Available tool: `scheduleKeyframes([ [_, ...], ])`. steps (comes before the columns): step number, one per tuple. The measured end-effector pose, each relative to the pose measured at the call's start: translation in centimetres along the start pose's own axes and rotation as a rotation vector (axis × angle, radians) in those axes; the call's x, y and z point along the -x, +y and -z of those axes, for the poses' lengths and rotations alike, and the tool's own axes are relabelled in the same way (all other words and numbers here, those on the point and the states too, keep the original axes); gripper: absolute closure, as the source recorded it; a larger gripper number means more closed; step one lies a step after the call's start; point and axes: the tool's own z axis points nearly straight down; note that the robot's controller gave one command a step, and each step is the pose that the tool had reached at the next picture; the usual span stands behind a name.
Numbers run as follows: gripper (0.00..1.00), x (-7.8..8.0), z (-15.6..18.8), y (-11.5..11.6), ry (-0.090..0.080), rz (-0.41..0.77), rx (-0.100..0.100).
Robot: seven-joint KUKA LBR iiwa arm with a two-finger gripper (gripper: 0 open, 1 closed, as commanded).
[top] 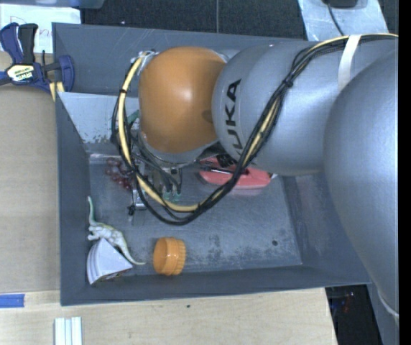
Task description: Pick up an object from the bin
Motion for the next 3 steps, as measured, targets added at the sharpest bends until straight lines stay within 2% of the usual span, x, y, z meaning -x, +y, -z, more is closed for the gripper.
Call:
scheduleKeyframes([
  [1, 0.00, 5.9, -9.7, -5.9, -0.006, 0.021, 0.001],
  [2, 0.00, 6.6, -10.3, -6.2, -0.008, 0.131, 0.002],
  [3, 0.00, 6.3, -8.5, -10.8, -0.002, 0.025, -0.004],
])
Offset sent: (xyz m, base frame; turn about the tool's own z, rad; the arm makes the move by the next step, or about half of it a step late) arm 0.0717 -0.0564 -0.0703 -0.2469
